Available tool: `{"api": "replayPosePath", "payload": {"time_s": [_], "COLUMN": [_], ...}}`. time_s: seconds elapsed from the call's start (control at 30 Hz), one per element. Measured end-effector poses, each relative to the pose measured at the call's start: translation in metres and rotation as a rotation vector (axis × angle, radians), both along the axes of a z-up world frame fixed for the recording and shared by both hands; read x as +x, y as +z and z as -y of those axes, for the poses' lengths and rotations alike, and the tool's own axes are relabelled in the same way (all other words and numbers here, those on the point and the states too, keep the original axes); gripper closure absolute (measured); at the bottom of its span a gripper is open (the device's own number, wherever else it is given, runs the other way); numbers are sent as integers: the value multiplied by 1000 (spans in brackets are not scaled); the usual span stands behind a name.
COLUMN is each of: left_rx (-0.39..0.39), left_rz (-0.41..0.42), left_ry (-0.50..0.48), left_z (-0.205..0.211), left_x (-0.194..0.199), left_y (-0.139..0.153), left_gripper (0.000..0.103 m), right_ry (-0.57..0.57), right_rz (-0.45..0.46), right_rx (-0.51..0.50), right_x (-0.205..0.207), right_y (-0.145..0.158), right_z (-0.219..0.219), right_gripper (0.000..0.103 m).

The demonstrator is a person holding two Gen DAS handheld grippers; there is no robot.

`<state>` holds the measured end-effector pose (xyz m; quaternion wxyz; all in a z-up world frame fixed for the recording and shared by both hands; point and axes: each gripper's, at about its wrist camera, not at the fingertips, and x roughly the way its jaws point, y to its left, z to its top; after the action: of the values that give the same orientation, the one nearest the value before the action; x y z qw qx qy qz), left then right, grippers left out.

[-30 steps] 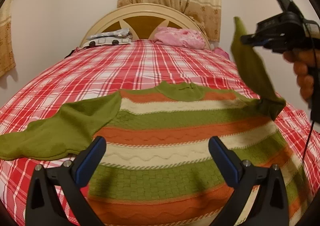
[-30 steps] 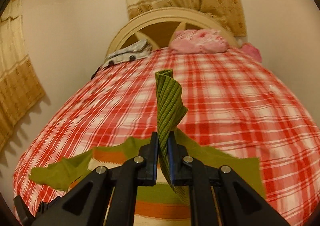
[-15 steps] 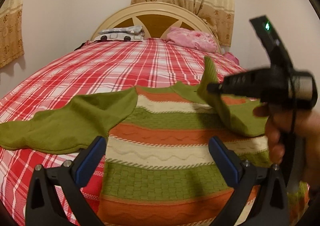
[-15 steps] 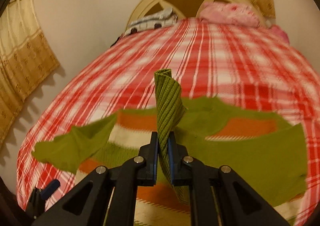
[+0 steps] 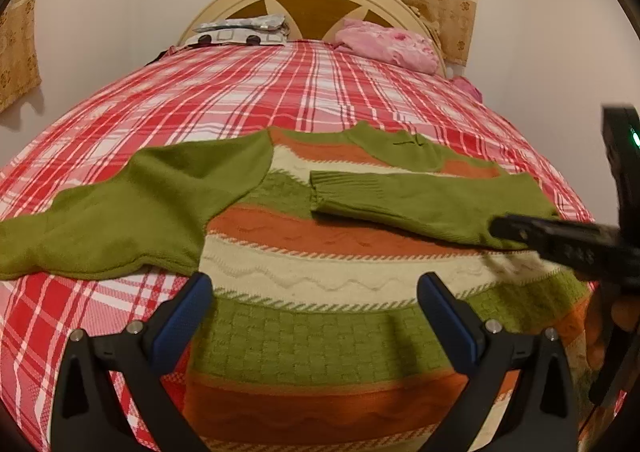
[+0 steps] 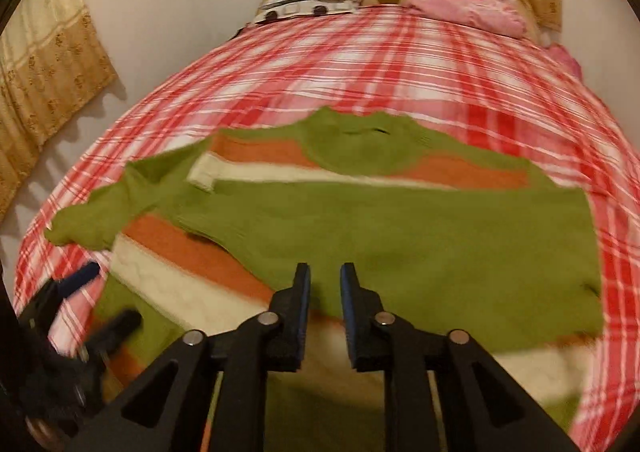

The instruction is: Fold small clothes

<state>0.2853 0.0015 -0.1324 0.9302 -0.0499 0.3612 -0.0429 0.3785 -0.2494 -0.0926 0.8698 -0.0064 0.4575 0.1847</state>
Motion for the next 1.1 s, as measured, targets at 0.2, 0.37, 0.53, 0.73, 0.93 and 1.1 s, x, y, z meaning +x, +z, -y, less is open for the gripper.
{"api": "replayPosePath", "payload": {"time_s": [0.2,0.37,0.53,0.73,0.93,1.1], "left_rx": [87,145,166,151,137,79], "left_rz": [65,80,-27,-113,-180,-157], "left_ry": [-27,-92,-129,-121,-124,-125], "left_z": [4,18,31,39,52,44], "left_x": [1,25,62,86,96,95], "left_y": [37,62,39,10,-13,-19], "left_gripper": [0,0,9,24,36,62], "right_ry": [-35,-29,-18,-7,-8,-5], "right_rz": [5,49,60,88,119,136], "right_rx": [-17,-19,-14,-42,-53,-57], "right_x": [-29,-52,-65,-74,-80,-86], "right_y": [1,6,-1,-6,-6,-6], "right_z": [31,34,27,23,23,21], "right_gripper": [62,61,61,61,61,60]}}
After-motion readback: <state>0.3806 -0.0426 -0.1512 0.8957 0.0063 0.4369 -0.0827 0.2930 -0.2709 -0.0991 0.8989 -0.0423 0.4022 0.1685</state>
